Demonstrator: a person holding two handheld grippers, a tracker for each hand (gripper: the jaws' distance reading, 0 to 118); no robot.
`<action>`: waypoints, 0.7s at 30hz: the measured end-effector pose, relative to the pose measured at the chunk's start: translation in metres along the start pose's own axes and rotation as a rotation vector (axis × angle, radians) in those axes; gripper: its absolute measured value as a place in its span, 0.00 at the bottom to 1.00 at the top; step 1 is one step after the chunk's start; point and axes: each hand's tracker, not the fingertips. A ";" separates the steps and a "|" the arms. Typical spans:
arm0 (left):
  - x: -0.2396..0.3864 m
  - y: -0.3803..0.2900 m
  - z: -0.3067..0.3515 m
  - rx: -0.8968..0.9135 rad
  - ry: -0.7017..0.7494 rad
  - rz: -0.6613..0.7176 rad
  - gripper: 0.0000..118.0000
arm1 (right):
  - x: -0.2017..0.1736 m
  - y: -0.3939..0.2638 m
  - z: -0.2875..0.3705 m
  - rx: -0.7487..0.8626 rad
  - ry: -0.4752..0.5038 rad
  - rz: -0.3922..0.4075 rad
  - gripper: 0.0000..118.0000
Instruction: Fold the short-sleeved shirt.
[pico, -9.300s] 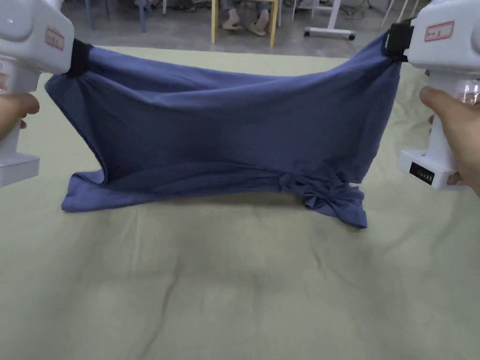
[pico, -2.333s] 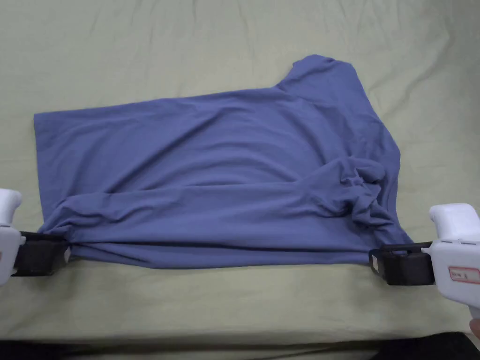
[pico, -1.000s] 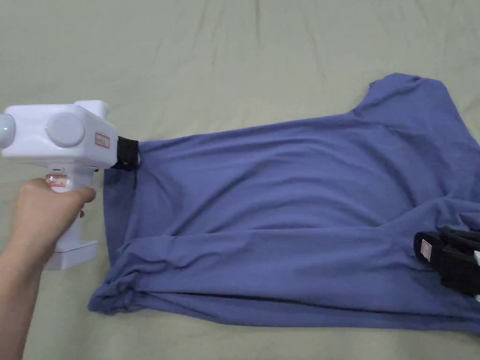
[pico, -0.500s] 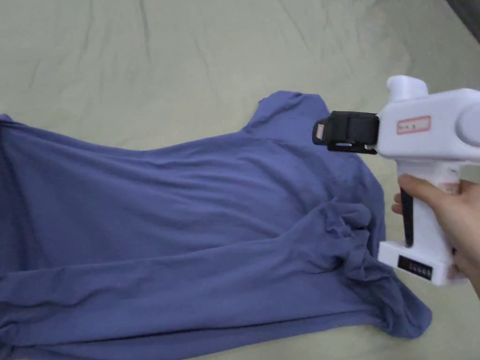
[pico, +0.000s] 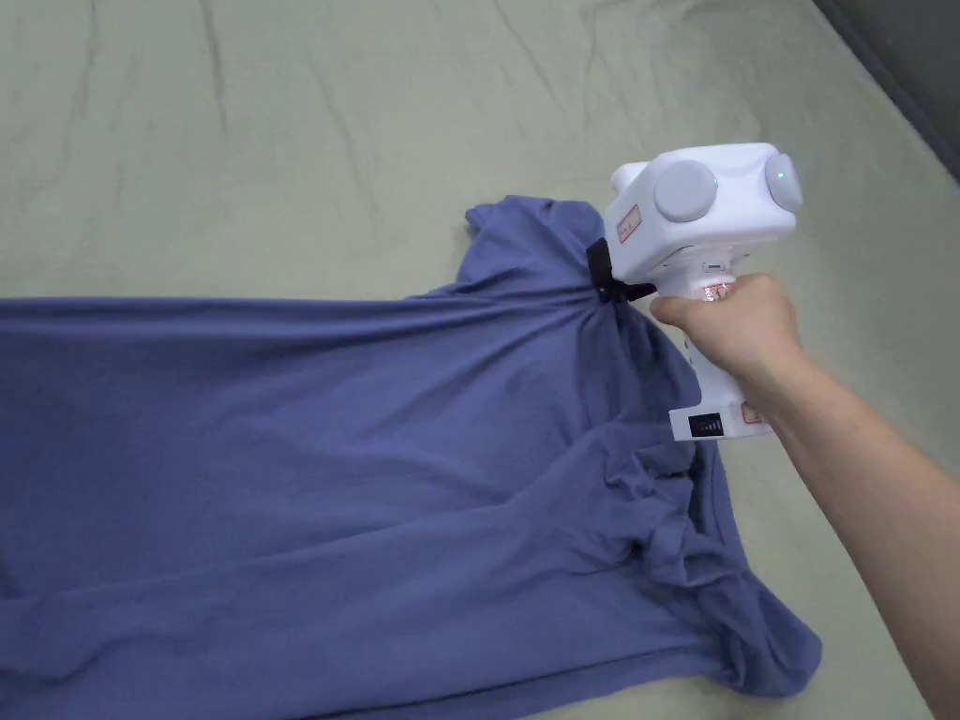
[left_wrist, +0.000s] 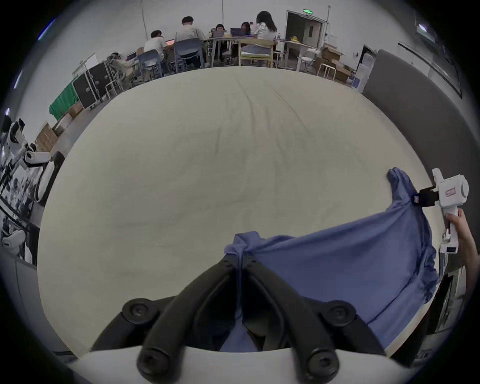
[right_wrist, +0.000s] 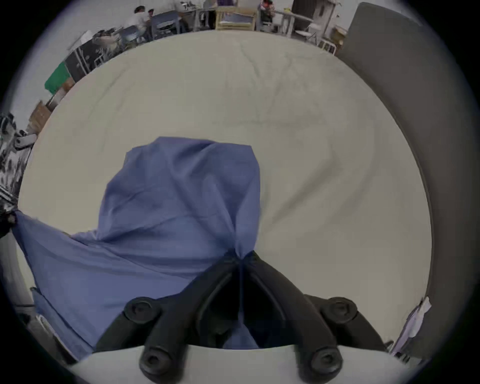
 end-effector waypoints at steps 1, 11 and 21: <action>0.002 0.002 0.002 0.002 0.004 0.001 0.00 | 0.006 0.005 0.002 0.003 0.005 0.012 0.02; 0.002 -0.012 0.073 0.083 -0.010 -0.051 0.00 | -0.006 -0.093 0.135 0.401 0.020 0.087 0.02; 0.001 -0.127 0.119 -0.058 0.026 -0.107 0.00 | -0.011 -0.264 0.199 0.399 0.072 0.029 0.02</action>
